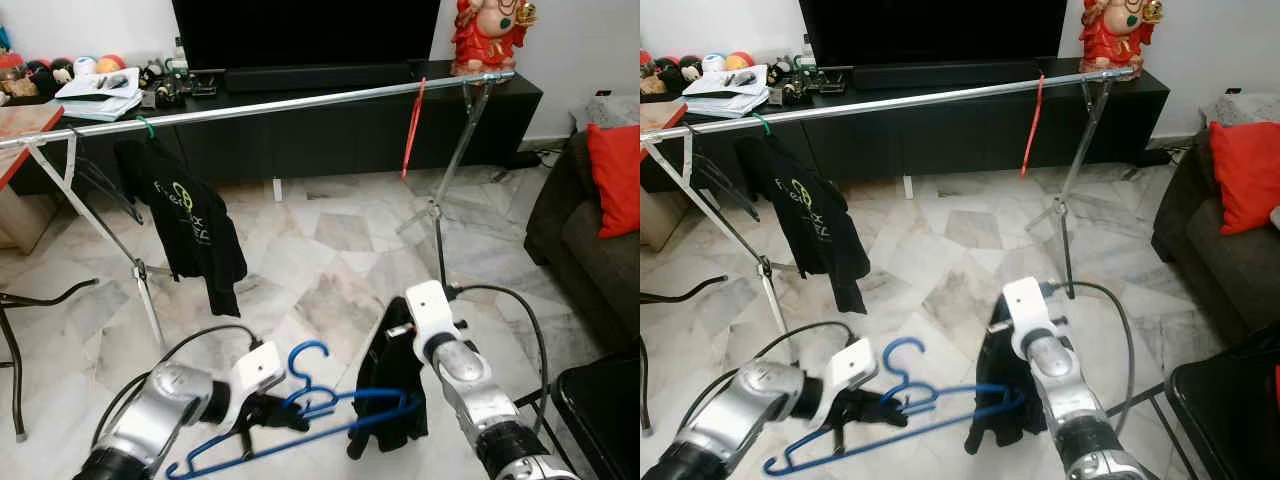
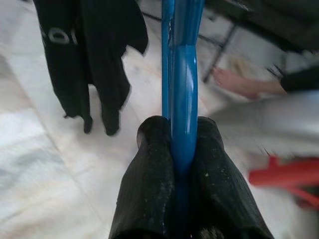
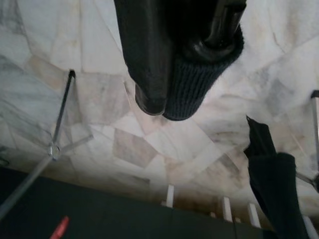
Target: Hang hanger
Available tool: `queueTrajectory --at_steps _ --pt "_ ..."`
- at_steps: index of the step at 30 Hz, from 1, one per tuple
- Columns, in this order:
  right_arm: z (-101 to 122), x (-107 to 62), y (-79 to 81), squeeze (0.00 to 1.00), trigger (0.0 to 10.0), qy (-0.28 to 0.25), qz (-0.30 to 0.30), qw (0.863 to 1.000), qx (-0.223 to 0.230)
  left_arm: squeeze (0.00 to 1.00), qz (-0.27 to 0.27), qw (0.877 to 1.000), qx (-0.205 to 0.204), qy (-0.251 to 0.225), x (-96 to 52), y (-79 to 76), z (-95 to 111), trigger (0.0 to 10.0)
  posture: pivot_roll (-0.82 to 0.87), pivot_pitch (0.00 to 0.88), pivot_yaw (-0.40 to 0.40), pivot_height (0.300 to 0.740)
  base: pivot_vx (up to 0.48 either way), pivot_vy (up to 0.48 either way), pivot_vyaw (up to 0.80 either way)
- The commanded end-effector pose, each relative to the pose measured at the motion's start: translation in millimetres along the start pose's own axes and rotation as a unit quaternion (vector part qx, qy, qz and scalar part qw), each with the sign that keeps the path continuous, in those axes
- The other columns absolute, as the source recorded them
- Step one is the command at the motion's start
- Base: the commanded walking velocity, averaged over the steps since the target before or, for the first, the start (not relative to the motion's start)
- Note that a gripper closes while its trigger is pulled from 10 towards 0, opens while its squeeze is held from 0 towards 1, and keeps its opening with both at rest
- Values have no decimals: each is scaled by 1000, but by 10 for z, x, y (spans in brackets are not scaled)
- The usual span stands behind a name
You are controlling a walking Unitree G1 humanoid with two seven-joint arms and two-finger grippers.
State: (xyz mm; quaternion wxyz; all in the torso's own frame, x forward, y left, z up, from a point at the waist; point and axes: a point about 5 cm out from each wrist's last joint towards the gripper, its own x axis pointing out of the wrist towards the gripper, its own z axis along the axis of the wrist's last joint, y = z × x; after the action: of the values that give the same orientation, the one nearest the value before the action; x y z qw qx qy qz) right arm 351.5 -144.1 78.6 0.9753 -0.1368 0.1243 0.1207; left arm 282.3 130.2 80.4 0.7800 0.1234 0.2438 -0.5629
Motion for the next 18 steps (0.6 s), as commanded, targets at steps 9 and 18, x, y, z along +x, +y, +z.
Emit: queueTrajectory --at_steps 9,18 --pt "-25 -12 83 0 10000 6 8 1000 8 0 65 997 -37 -32 -5 92 -13 10000 -33 40 23 740 0 0 0" --pt "-59 -51 81 0 10000 12 10 1000 8 0 123 990 -47 -43 57 162 -25 10000 -45 24 28 740 0 0 0"
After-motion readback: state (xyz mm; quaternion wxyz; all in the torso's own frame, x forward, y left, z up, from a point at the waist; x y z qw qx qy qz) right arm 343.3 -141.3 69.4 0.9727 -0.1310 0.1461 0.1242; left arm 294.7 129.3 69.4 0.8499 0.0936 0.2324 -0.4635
